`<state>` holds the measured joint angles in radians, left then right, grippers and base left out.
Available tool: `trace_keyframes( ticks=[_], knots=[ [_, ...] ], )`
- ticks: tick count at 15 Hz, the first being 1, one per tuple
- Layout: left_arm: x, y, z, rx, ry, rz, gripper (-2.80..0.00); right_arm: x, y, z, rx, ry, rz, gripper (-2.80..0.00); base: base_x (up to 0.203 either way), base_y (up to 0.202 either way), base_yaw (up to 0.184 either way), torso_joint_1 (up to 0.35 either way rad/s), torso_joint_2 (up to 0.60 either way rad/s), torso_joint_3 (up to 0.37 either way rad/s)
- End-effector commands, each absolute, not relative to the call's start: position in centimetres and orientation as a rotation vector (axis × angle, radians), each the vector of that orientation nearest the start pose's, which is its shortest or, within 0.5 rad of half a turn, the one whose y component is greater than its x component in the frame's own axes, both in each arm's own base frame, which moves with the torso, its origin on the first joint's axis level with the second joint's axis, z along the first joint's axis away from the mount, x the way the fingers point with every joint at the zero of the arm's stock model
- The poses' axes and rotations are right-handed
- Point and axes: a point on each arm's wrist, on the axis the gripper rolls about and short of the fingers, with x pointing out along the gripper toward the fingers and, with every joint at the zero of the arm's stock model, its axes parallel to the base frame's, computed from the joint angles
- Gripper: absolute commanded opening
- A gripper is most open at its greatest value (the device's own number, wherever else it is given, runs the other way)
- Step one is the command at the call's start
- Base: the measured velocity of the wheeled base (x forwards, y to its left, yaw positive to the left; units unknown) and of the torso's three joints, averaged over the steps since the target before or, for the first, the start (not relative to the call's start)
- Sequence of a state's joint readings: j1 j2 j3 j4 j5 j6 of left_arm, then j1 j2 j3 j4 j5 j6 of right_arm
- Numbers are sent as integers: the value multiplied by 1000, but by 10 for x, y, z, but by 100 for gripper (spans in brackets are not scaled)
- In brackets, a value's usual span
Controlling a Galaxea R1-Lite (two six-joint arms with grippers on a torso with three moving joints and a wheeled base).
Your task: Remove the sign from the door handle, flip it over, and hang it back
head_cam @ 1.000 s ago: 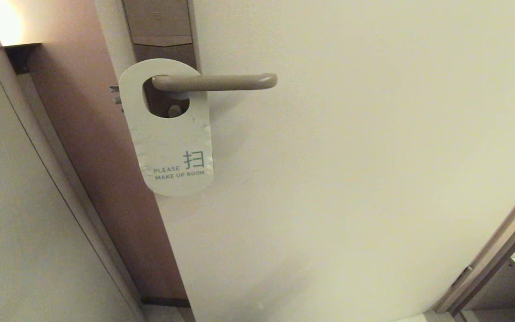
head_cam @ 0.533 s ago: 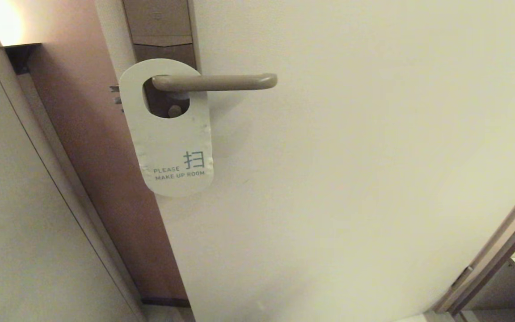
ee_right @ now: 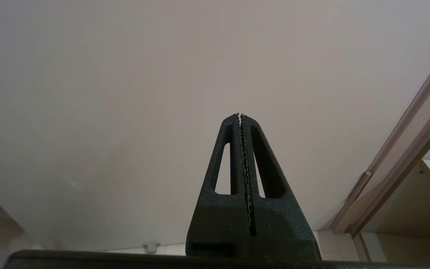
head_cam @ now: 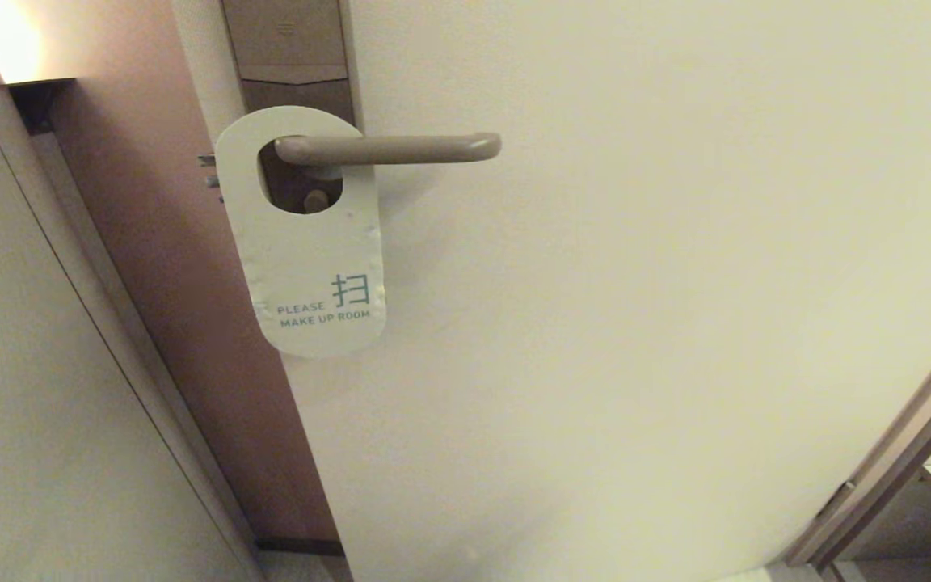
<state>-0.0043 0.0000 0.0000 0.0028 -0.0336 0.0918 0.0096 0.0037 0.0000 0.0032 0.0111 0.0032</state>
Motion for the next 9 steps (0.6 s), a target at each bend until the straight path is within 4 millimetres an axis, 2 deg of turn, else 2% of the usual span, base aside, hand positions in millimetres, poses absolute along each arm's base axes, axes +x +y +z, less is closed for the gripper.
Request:
trace_keyframes(
  ticks=[1, 9],
  knots=[
    [-23, -1, 75, 92, 1, -38, -280, -23, 0, 75, 3, 3, 22, -280, 0, 0, 0, 0, 0, 0],
    [-23, -1, 75, 92, 1, -40, -280, -23, 0, 75, 3, 3, 22, -280, 0, 0, 0, 0, 0, 0]
  ],
)
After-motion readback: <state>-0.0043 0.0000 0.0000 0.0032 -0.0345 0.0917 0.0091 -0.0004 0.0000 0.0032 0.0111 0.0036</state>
